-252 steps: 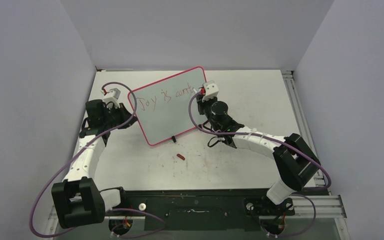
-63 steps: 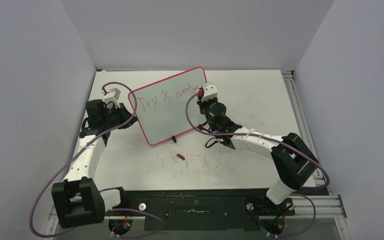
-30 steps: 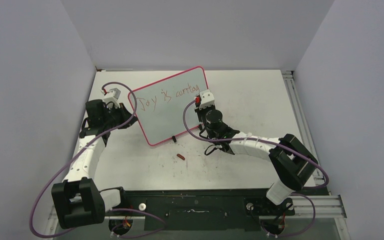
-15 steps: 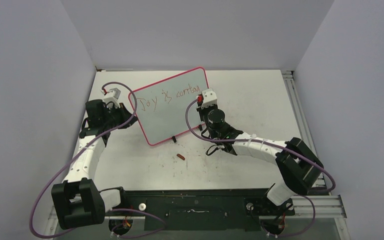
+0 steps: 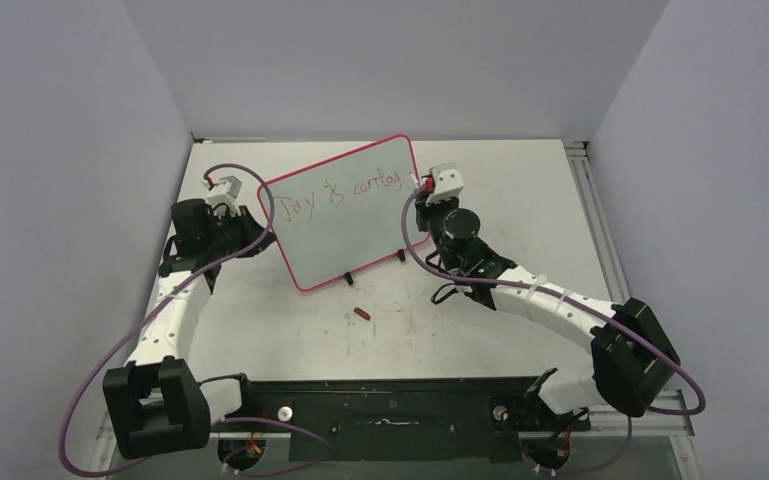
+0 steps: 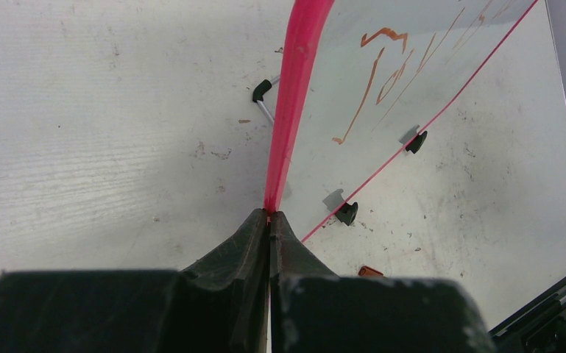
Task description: Write a sentence on the whiteboard
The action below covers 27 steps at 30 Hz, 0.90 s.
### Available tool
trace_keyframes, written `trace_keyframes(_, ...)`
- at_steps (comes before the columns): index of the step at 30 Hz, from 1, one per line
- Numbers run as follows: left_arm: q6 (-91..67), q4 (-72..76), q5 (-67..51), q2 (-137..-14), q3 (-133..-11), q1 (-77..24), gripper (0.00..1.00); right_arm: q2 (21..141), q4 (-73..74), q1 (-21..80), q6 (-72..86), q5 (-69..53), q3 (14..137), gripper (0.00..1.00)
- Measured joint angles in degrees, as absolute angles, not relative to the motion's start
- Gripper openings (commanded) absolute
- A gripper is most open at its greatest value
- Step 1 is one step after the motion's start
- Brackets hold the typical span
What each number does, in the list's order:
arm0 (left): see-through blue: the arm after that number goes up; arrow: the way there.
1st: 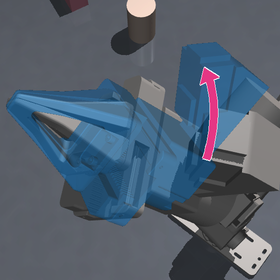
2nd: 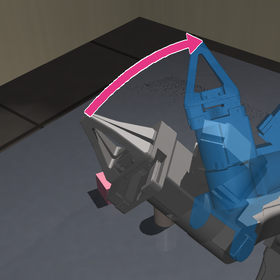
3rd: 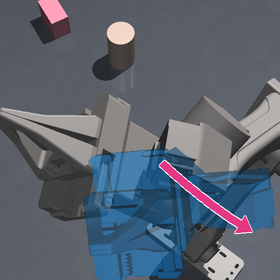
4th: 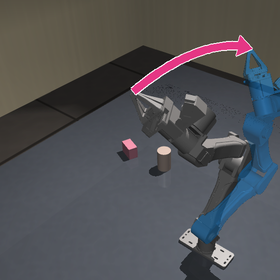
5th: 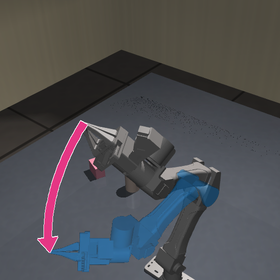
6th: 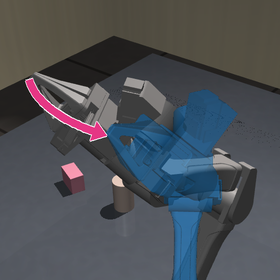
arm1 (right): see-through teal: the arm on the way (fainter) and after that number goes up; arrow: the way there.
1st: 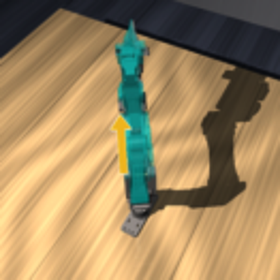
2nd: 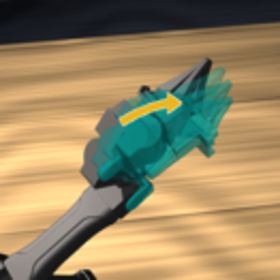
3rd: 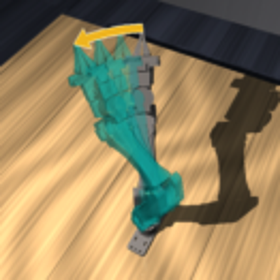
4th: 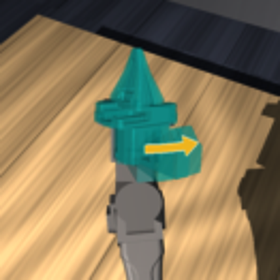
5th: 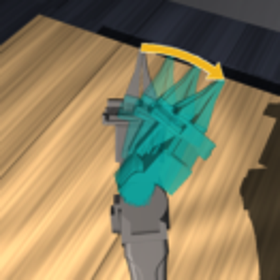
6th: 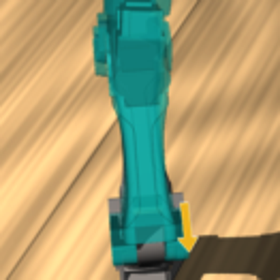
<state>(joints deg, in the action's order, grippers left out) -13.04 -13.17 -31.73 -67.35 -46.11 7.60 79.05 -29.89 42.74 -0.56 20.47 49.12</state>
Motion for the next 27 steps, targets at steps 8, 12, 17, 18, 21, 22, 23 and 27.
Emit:
trace_keyframes(8, -13.04, -13.17, -31.73, -67.33, -46.11, 7.6, 0.0, 78.85, -27.55, 35.31, 3.92, 11.44, 48.29, 0.05)
trace_keyframes(12, -13.04, -13.17, -31.73, -67.31, -46.11, 7.6, 0.0, 78.17, -26.83, 30.74, 6.15, 5.87, 47.44, 0.05)
trace_keyframes(17, -13.04, -13.17, -31.73, -67.29, -46.11, 7.6, 0.0, 78.06, -26.39, 28.42, 7.38, 1.08, 47.33, 0.05)
trace_keyframes(18, -13.04, -13.17, -31.73, -67.29, -46.11, 7.6, 0.0, 78.06, -26.26, 28.47, 7.46, 0.27, 47.33, 0.05)
trace_keyframes(21, -13.04, -13.17, -31.73, -67.29, -46.11, 7.6, 0.0, 78.06, -26.0, 28.53, 7.77, -1.72, 47.33, 0.05)
trace_keyframes(22, -13.04, -13.17, -31.73, -67.29, -46.11, 7.57, 0.0, 78.06, -25.96, 28.53, 7.86, -2.2, 47.33, 0.05)
trace_keyframes(23, -13.04, -13.17, -31.73, -67.29, -46.11, 7.57, 0.0, 78.06, -25.87, 28.53, 8.03, -2.63, 47.35, 0.05)
trace_keyframes(27, -13.04, -13.17, -31.73, -67.29, -46.11, 7.53, 0.0, 78.11, -25.23, 28.69, 8.27, -3.53, 47.48, 0.05)
